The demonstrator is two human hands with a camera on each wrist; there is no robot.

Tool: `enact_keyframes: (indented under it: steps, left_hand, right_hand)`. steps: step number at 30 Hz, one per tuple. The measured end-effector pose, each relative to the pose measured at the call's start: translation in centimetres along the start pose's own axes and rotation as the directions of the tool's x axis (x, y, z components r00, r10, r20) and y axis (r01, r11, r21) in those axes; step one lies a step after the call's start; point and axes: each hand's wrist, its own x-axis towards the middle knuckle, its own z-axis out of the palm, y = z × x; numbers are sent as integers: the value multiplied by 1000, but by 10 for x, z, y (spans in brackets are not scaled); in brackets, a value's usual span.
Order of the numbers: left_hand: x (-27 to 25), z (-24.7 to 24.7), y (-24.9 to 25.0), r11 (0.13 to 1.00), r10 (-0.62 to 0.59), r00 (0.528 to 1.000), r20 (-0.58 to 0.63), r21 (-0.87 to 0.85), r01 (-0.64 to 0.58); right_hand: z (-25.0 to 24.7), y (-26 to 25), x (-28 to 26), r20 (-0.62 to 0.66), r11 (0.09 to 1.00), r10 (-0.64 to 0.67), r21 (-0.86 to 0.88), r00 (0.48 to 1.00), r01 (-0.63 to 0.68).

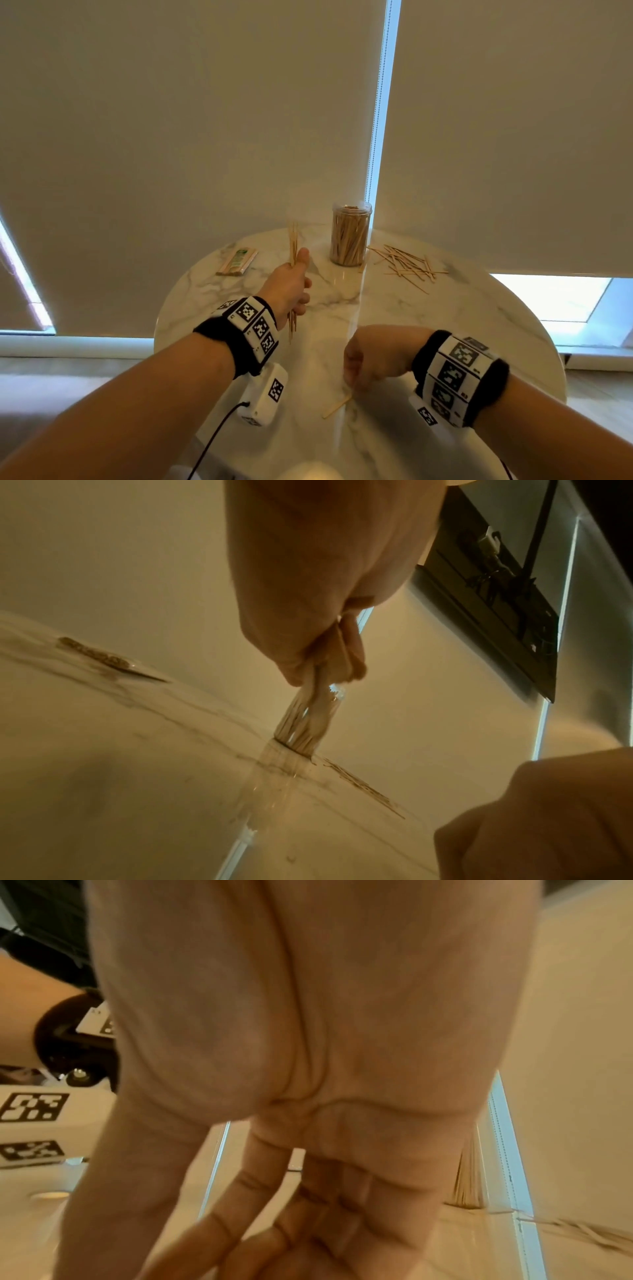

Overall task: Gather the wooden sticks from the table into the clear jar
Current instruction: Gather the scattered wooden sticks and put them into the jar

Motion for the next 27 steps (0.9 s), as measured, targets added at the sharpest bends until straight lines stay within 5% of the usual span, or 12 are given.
enact_keyframes:
  steps: [4, 8, 12, 16, 20, 23, 27]
  left_hand:
    - [-5, -2, -6, 999, 33, 990, 137, -30, -29]
    - [-13, 1, -4, 996, 80, 986, 145, 21, -84]
    - [-14, 6, -8, 999, 24, 985, 172, -40, -17]
    - [-18, 10, -14, 996, 57, 971, 231, -76, -40]
    - [-21, 17, -19, 991, 129, 961, 243, -58, -118]
    - [-24, 24, -21, 990, 129, 964, 233, 17, -137]
    - [-33, 31, -20, 949, 157, 948, 278, 223, -222]
  right_hand:
    - [2, 1, -6, -26, 996, -66, -68, 997, 64]
    - [5, 1, -9, -79, 986, -53, -162, 995, 39]
    - [2, -2, -12, -133, 988, 10, -150, 991, -30]
    - [-26, 10, -5, -399, 973, 75, 229, 914, 20]
    - [-46, 18, 3, -521, 647, 220, 711, 824, 277]
    - [-52, 14, 4, -537, 522, 258, 777, 803, 351]
    - [-53, 10, 4, -555, 535, 221, 756, 802, 376]
